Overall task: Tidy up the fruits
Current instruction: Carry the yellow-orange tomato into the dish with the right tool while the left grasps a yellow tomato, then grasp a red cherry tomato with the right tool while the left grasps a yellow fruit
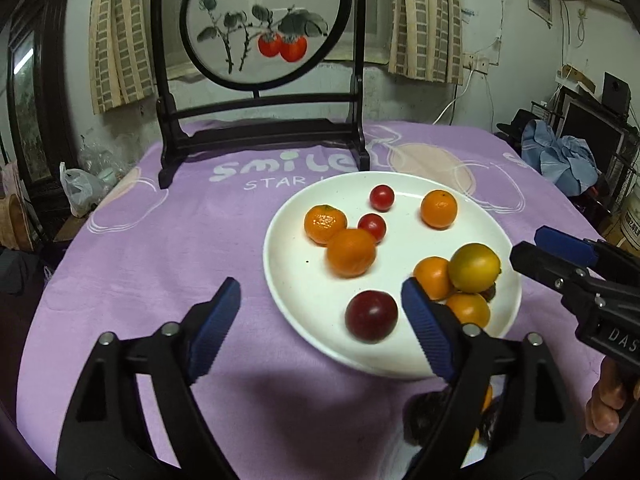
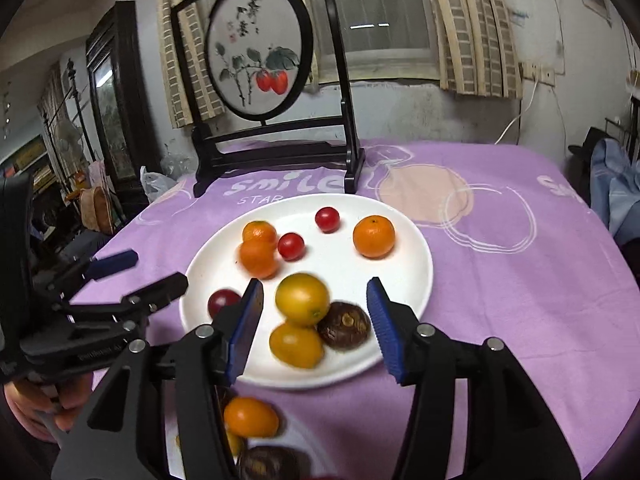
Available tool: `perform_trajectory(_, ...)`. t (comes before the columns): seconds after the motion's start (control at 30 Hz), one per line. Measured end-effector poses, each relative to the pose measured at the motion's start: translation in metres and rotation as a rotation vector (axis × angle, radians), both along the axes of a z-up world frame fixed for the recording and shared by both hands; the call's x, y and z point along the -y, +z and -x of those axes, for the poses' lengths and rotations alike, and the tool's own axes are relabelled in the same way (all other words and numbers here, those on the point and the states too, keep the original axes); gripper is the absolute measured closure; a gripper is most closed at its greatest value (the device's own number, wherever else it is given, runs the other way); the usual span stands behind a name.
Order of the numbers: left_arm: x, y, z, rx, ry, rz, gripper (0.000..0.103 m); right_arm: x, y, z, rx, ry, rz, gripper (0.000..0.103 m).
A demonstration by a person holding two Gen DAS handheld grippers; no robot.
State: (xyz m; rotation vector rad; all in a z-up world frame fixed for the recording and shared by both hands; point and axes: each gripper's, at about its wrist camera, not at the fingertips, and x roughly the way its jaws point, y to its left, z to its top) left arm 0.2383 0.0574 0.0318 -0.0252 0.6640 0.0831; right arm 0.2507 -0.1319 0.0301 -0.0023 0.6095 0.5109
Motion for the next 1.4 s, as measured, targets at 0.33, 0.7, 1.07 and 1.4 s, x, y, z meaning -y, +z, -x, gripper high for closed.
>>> perform_trajectory(0.33, 0.002, -0.007, 0.05, 0.025, -0.007, -0.06, 0.006, 0.012, -0.022, 0.058, 0.031, 0.083, 0.179, 0.049)
perform_trajectory(0.7, -0.006, -0.012, 0.086, 0.027, 0.04, -0.102, 0.003, 0.031, -0.04, 0.078, -0.074, 0.115, 0.257, 0.049)
perform_trajectory(1.07, -0.01, -0.014, 0.084, 0.004, 0.049, -0.078, 0.003, 0.019, -0.058, 0.077, -0.132, 0.166, 0.346, 0.05)
perform_trajectory(1.4, -0.005, -0.019, 0.083, -0.009, 0.026, -0.092, 0.003, 0.006, -0.071, 0.073, -0.112, 0.189, 0.41, 0.056)
